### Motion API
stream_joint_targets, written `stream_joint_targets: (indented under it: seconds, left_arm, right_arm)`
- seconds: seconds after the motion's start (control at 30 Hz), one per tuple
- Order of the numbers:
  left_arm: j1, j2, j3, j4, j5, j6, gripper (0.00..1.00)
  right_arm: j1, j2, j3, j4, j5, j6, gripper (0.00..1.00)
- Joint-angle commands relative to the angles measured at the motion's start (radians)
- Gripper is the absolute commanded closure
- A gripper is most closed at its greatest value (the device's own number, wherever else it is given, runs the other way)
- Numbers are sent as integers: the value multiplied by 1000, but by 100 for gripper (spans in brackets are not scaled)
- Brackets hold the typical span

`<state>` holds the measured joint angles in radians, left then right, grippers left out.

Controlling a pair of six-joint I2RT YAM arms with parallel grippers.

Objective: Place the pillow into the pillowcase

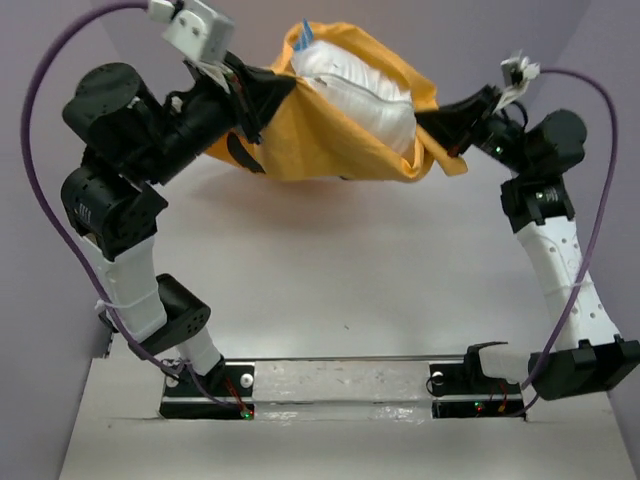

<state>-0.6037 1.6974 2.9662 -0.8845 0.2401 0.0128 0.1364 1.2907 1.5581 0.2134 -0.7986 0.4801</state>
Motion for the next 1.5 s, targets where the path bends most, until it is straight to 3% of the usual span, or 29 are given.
stream_joint_targets:
  seconds: [0.0,0.1,0.2,0.23,0.27,0.3,0.37,0.4,0.43,0.47,0.57,0.7,0.73,0.8,0.83,0.87,0.9,0.97,1.03,1.1,1.17,1.2,1.27,1.3,1.37,1.4,1.47]
  left_arm:
    - [-239,-22,-100,-152,-352,84,94]
    - [-358,-155,-238,-133,-455,75,96]
    - [-361,-382,-459,-56,-469,11,96]
    - [-361,-573,-795,78,-457,-6,96]
    - [-361,-574,-799,198,-435,-42,96]
    - [-361,-783,-1207,439,-406,-80,97]
    - [-360,-922,-1512,565,-421,-138,98]
    - [-361,-1015,-1740,611,-430,-166,91]
    - [-361,-1062,-1864,765,-417,-200,10]
    - [-361,-1115,-2030,857,-415,-218,1]
    - [-363,-1144,-2209,981,-380,-292,1]
    - [-393,-1139,-2502,1298,-283,-410,1]
    - [-409,-1122,-2527,1324,-285,-415,1]
    - [-470,-1070,-2549,1354,-342,-407,1]
    - [-485,-1035,-2543,1358,-352,-395,1]
    - [-496,-1035,-2531,1363,-352,-381,1]
    - [-505,-994,-2499,1366,-357,-338,1]
    - [-536,-928,-2457,1366,-372,-292,1]
    - [-560,-876,-2426,1374,-398,-251,1]
    - [-565,-845,-2411,1372,-409,-229,1]
    - [-565,-817,-2391,1369,-415,-203,1]
    - [-565,-790,-2370,1346,-423,-197,1]
    - [-564,-765,-2360,1325,-432,-182,1]
    - [-564,-746,-2345,1291,-429,-177,1]
    - [-561,-736,-2327,1257,-427,-168,1]
    - [-558,-731,-2308,1225,-436,-156,1]
    - [-545,-723,-2285,1188,-420,-140,1]
  right_arm:
    - [2,-115,-389,80,5,25,100]
    - [2,-192,-658,46,97,14,100]
    - [2,-228,-812,46,202,25,100]
    - [2,-238,-875,32,244,9,100]
    - [2,-243,-897,26,245,9,100]
    - [2,-243,-914,23,275,2,100]
    - [2,-251,-948,12,300,-9,100]
    - [2,-255,-952,6,324,-14,100]
    - [2,-260,-949,-14,343,-30,100]
    - [2,-261,-940,-29,384,-46,100]
    - [2,-248,-871,-77,444,-104,100]
    - [2,-154,-771,-78,507,-138,100]
    - [2,-137,-755,-83,509,-143,100]
    - [2,-107,-712,-121,538,-150,90]
    - [2,-102,-695,-152,562,-153,70]
    - [2,-100,-679,-179,588,-156,70]
    - [2,-103,-664,-209,626,-159,45]
    - [2,-140,-621,-328,666,-158,28]
    - [2,-210,-624,-409,708,-162,26]
    - [2,-266,-641,-456,749,-166,26]
    - [2,-310,-659,-520,716,-166,35]
    - [21,-333,-671,-551,640,-146,50]
    - [80,-344,-748,-559,592,-91,64]
    - [122,-340,-779,-556,611,-74,76]
    - [268,-311,-825,-534,698,-19,86]
    - [300,-262,-845,-507,740,-2,90]
    - [368,-222,-859,-450,759,38,89]
